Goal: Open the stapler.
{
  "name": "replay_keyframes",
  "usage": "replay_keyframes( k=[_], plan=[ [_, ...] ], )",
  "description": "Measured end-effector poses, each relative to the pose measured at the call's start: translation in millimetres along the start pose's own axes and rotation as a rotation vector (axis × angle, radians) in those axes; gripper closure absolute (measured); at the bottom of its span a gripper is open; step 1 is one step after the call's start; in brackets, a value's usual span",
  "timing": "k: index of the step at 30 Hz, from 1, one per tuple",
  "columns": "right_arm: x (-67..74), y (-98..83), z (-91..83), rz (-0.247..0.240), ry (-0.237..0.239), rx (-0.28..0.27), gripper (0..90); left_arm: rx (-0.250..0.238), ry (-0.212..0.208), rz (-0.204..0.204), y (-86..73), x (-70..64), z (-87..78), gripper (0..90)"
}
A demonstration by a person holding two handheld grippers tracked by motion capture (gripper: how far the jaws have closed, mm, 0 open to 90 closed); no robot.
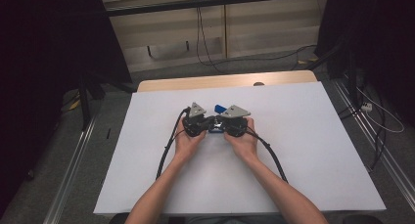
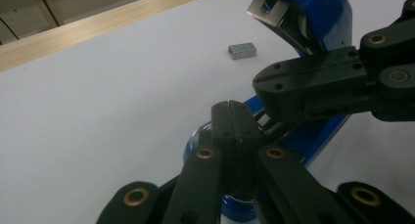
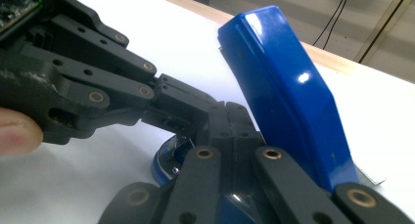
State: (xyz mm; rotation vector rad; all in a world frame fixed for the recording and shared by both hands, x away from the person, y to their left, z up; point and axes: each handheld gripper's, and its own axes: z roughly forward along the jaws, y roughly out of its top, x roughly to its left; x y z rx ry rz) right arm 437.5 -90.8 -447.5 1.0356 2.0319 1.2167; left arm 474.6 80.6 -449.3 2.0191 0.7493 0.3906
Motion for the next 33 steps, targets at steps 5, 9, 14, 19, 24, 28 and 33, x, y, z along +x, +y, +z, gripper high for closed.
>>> replay_keyframes(
  k=[5,9,14,19,24,28,33],
  plan=[
    [-1.8,1.5,-2.2,0.004,-0.005,-0.007,90.0,-0.001,-0.005,-0.006,-0.1,0.9,0.0,90.0],
    [-1.8,1.5,-2.3,0.006,-0.006,-0.008,90.0,0.001,-0.010,0.007,0.0,2.1,-0.1,90.0],
    [-2.3,1.6,-2.4,0.009,-0.008,-0.010,90.0,0.000,-0.014,0.000,0.0,2.1,0.0,90.0],
    [-2.4,1.7,-2.5,0.015,-0.012,-0.014,90.0,0.002,-0.011,-0.003,0.1,1.9,-0.1,90.0],
    [-4.0,2.4,-4.2,0.023,-0.015,-0.018,90.0,0.001,-0.012,-0.002,0.0,2.0,0.0,90.0],
    [-3.8,2.2,-4.3,0.024,-0.015,-0.020,90.0,-0.002,-0.013,-0.003,-0.3,1.7,0.0,90.0],
    [-4.0,2.7,-4.8,0.023,-0.014,-0.014,90.0,0.000,-0.004,0.010,0.0,0.5,0.0,90.0]
  ],
)
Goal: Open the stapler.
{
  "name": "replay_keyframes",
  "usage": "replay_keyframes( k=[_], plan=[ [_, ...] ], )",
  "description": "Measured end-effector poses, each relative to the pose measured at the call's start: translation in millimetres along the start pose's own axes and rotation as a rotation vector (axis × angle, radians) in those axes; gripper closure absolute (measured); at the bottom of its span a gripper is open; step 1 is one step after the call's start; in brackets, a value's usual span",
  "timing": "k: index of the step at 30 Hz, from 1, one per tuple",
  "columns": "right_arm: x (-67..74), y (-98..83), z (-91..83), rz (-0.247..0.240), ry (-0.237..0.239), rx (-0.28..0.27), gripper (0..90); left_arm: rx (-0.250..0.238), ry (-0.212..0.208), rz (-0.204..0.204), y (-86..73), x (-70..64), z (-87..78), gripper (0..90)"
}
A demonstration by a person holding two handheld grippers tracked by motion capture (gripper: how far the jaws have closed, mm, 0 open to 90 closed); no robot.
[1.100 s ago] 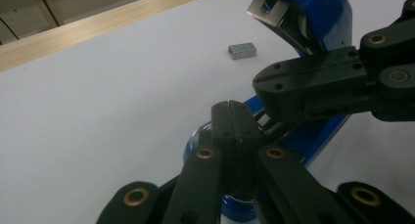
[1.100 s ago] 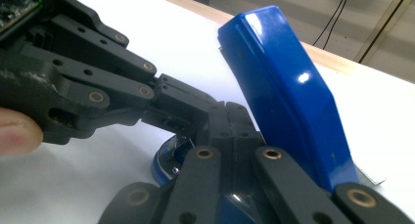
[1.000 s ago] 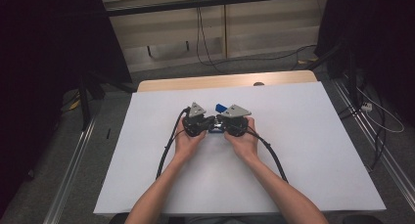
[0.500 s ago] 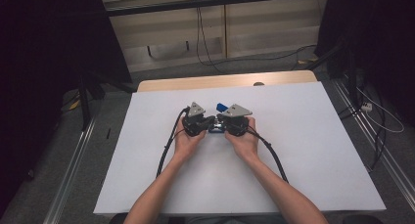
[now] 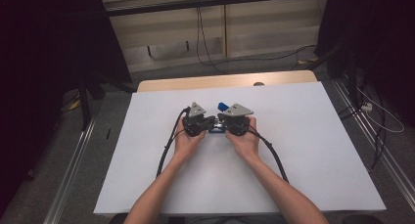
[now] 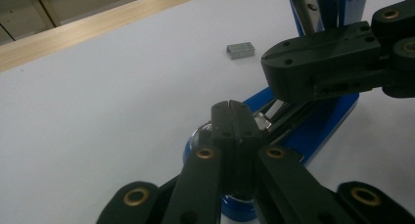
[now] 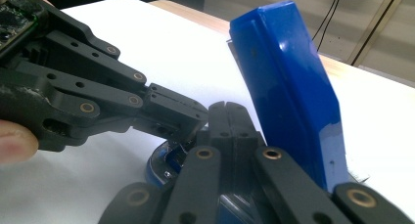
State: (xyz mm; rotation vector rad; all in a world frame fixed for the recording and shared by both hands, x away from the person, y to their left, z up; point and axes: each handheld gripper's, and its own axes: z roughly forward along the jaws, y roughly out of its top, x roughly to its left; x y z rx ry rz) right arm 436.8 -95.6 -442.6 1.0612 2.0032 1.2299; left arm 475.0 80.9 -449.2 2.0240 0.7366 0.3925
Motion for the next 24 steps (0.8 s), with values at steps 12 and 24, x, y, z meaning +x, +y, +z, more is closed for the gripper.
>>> replay_keyframes(
  k=[12,24],
  plan=[
    [-0.6,1.0,-3.3,0.006,-0.034,-0.011,90.0,-0.002,-0.004,-0.011,-0.5,0.7,-0.1,90.0],
    [-0.2,-0.2,-3.4,0.028,-0.040,-0.024,90.0,-0.005,-0.008,-0.002,-0.9,1.5,-0.2,90.0]
  ],
)
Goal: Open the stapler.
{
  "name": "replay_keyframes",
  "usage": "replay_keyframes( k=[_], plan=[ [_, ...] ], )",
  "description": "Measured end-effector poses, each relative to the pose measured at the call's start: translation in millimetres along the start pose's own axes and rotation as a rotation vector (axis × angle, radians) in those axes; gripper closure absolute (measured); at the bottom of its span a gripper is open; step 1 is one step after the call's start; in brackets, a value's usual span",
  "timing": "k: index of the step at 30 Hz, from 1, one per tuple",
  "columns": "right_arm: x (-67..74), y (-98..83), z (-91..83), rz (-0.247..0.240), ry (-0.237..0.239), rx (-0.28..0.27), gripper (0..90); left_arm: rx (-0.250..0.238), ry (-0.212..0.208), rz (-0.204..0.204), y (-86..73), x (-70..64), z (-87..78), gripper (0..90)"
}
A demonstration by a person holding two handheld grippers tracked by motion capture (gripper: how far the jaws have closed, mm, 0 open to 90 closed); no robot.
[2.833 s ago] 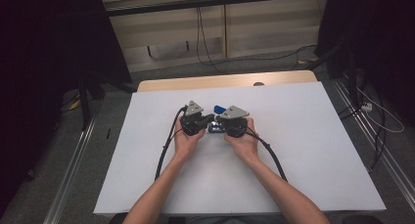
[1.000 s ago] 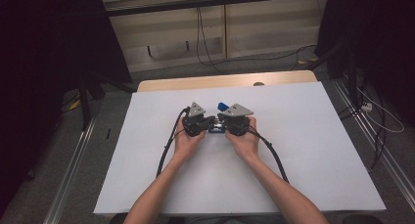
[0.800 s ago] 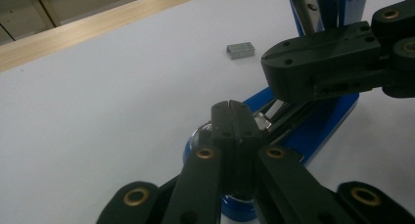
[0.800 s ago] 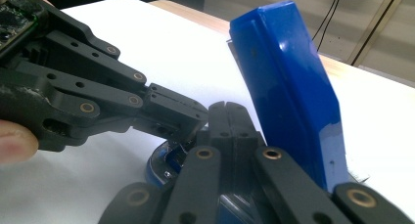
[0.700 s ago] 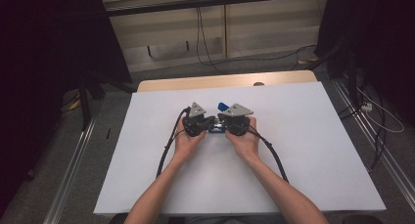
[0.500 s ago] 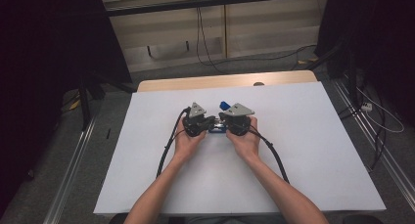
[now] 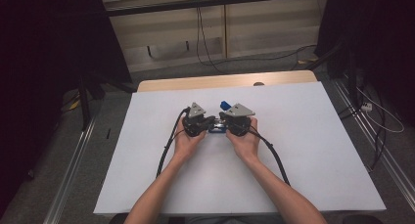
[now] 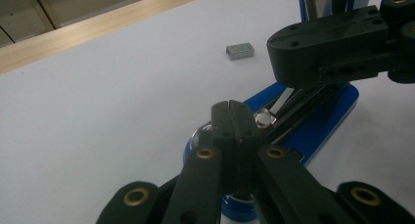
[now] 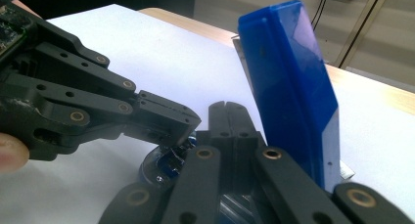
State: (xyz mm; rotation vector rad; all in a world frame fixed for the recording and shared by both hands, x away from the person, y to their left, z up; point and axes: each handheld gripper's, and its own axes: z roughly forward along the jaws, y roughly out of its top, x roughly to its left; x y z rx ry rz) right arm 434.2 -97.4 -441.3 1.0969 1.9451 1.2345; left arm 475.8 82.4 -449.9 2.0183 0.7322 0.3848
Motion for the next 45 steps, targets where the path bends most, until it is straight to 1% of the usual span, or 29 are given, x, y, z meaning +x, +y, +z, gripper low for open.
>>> replay_keyframes(
  k=[2,5,11,13,15,20,25,29,35,39,42,45],
  plan=[
    [0.1,-0.1,0.0,0.003,0.000,-0.002,90.0,-0.001,-0.005,-0.005,-0.2,0.3,0.1,90.0],
    [-0.2,-0.5,0.2,0.006,0.002,-0.007,90.0,0.001,-0.003,0.003,0.1,-0.3,0.2,90.0],
    [0.4,-0.7,0.0,0.010,-0.004,-0.009,90.0,0.000,-0.002,0.004,0.0,-0.5,0.2,90.0],
    [0.3,-0.8,-0.9,0.007,-0.016,-0.015,90.0,-0.001,-0.002,0.004,0.0,-0.4,0.2,90.0],
    [-2.2,-0.3,-2.0,0.016,-0.015,-0.017,90.0,0.000,-0.001,0.005,0.0,-0.5,0.2,90.0],
    [-7.7,0.8,-6.1,0.020,-0.025,-0.020,90.0,-0.001,-0.001,0.005,0.0,-0.6,0.2,90.0],
    [-7.9,0.5,-6.7,0.020,-0.024,-0.023,90.0,-0.001,-0.001,0.004,0.0,-0.6,0.2,90.0],
    [-8.0,0.5,-7.0,0.008,-0.030,-0.023,90.0,0.000,0.001,0.009,0.0,-0.5,0.1,90.0],
    [-10.2,0.7,-9.4,0.008,-0.035,-0.022,90.0,-0.001,-0.002,0.003,-0.2,-0.6,0.2,90.0],
    [-11.3,0.6,-10.5,0.005,-0.040,-0.022,90.0,0.000,0.006,0.008,0.2,-1.7,0.2,90.0],
    [-11.8,0.6,-11.2,0.004,-0.046,-0.022,90.0,-0.001,0.000,0.002,-0.1,-0.4,0.1,90.0],
    [-11.8,0.4,-11.8,0.003,-0.047,-0.021,90.0,-0.001,0.004,0.009,0.1,-0.8,0.2,90.0]
  ],
)
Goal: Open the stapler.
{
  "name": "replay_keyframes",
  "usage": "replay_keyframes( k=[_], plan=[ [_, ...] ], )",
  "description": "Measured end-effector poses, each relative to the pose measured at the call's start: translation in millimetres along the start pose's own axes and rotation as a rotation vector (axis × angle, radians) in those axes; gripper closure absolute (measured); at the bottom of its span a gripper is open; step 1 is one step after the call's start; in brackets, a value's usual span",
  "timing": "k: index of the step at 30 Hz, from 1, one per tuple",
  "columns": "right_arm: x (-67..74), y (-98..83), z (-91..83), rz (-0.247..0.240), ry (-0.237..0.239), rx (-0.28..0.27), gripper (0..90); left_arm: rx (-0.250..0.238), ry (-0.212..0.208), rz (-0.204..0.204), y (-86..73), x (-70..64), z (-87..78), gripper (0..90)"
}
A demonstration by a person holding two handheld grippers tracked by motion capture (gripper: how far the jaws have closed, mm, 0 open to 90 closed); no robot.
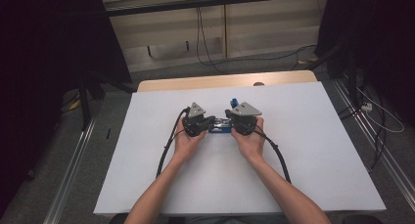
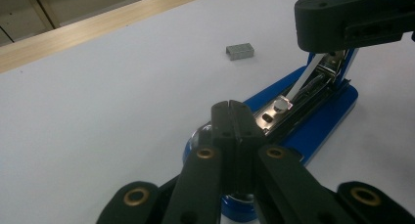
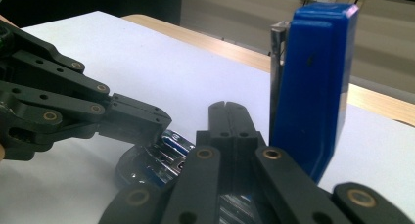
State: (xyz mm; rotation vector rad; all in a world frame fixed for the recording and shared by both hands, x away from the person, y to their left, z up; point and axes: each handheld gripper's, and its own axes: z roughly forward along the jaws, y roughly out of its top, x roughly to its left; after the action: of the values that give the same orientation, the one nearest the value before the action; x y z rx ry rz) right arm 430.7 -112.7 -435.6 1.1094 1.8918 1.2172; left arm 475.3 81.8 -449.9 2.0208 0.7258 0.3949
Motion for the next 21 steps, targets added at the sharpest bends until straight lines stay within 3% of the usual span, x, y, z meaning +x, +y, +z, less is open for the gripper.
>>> replay_keyframes(
  k=[21],
  plan=[
    [-2.1,-1.2,-4.2,0.010,-0.006,-0.014,90.0,0.004,0.000,-0.004,0.2,-0.6,0.0,90.0]
  ],
)
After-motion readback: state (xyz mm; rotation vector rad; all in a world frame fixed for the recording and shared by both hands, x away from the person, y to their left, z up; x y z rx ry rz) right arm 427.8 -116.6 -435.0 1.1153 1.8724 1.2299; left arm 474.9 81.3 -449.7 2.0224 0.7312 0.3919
